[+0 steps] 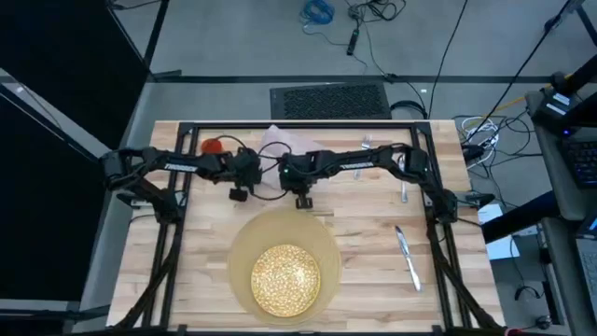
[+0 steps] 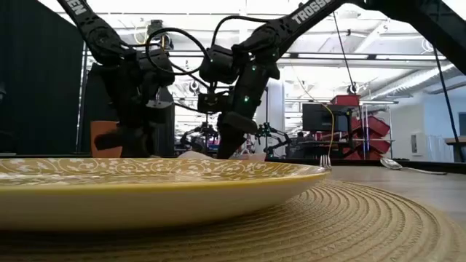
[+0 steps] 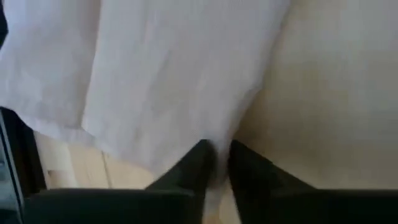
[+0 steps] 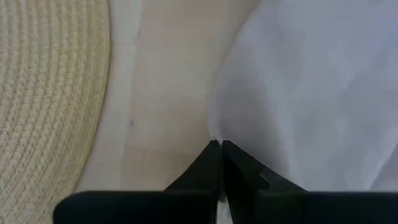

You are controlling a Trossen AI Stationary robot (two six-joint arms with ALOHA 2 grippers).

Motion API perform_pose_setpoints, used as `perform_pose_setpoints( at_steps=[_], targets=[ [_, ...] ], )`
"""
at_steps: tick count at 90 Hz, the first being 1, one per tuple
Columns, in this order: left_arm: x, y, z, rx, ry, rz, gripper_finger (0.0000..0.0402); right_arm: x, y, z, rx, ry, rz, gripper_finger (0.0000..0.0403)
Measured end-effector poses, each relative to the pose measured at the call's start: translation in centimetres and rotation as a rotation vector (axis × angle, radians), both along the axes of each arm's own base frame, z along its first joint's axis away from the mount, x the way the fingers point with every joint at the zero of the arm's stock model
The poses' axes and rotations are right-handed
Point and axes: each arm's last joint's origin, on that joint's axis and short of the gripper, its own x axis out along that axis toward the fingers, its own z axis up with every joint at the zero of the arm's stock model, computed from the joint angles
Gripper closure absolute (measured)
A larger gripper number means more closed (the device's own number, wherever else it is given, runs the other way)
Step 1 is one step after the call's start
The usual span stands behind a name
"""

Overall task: Set table place
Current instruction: Fold the light orange napkin on the table

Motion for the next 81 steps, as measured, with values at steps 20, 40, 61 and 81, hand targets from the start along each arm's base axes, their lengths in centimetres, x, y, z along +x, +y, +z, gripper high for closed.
perform_pose_setpoints(
  at_steps=[20, 40, 61, 81],
  targets=[
    [0.0, 0.1, 0.1, 0.036, 0.009, 0.050, 0.0401, -0.1, 0.0, 0.0, 0.006, 0.010, -0.010, 0.0403],
    [0.9, 0.0, 1.4, 0.072, -0.021, 0.092, 0.0401, -0.6, 0.1, 1.5, 0.008, 0.007, -0.022, 0.0403],
    [1.6, -0.5, 5.0, 0.132, -0.105, 0.094, 0.0401, -2.4, 0.2, 6.6, 0.011, -0.045, -0.054, 0.0403],
    [0.7, -1.9, 8.8, 0.131, -0.219, 0.109, 0.0401, -3.9, 0.5, 9.5, 0.031, -0.062, -0.102, 0.0403]
  ],
)
